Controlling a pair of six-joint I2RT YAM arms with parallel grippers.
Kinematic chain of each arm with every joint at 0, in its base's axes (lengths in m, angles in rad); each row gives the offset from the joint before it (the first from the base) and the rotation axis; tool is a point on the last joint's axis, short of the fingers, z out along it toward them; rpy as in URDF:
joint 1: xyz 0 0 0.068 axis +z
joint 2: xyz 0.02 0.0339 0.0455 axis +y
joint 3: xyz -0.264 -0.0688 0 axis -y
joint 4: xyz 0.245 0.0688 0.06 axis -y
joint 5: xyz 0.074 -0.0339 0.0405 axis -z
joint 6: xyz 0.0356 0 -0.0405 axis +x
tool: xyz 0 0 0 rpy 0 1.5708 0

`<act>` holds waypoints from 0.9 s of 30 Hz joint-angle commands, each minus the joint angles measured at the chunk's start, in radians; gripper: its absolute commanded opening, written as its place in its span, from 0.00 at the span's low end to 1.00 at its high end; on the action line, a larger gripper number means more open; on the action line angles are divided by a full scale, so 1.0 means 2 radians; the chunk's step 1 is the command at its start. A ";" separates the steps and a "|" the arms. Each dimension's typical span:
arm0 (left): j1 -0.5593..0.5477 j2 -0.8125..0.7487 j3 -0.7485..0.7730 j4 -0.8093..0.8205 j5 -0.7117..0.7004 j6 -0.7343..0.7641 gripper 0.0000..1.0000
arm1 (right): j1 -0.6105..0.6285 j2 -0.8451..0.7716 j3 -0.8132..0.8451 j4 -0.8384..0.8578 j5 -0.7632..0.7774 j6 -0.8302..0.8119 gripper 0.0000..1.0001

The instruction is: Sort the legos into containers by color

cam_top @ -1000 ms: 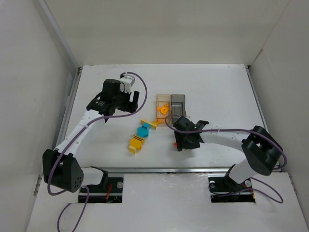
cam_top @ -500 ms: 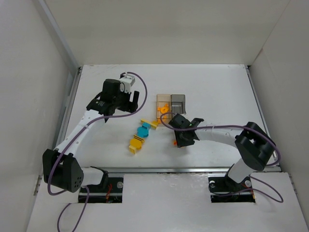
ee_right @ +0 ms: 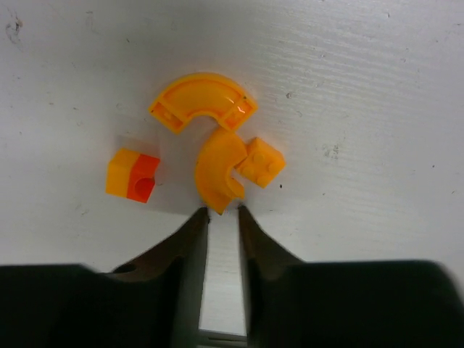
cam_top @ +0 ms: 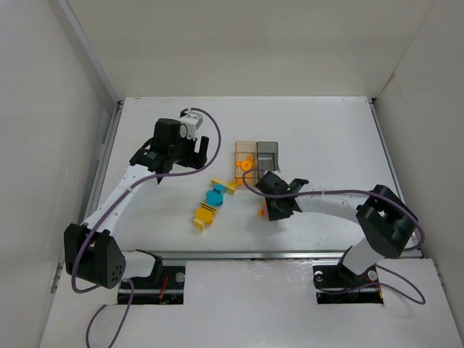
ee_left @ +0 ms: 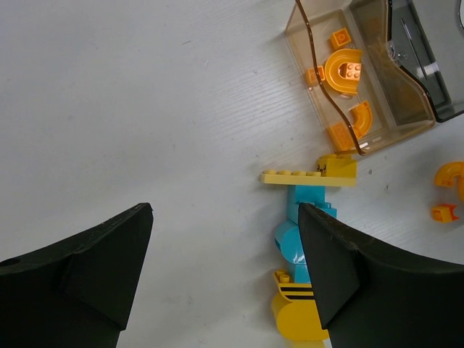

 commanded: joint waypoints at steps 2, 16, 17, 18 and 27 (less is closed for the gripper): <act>0.004 -0.021 -0.001 0.014 0.004 -0.006 0.78 | 0.004 -0.024 -0.009 -0.001 0.003 0.004 0.57; 0.004 -0.021 0.004 0.014 0.004 -0.006 0.78 | 0.004 0.062 0.045 -0.008 0.033 -0.028 0.46; 0.004 -0.021 0.004 0.014 0.004 -0.006 0.78 | 0.004 0.062 0.045 -0.008 0.027 -0.028 0.45; 0.004 -0.021 0.004 0.014 0.004 -0.006 0.78 | 0.004 0.062 0.045 -0.001 0.022 -0.028 0.45; 0.004 -0.017 0.004 0.014 0.004 -0.006 0.78 | 0.004 0.079 0.045 0.008 0.022 -0.043 0.37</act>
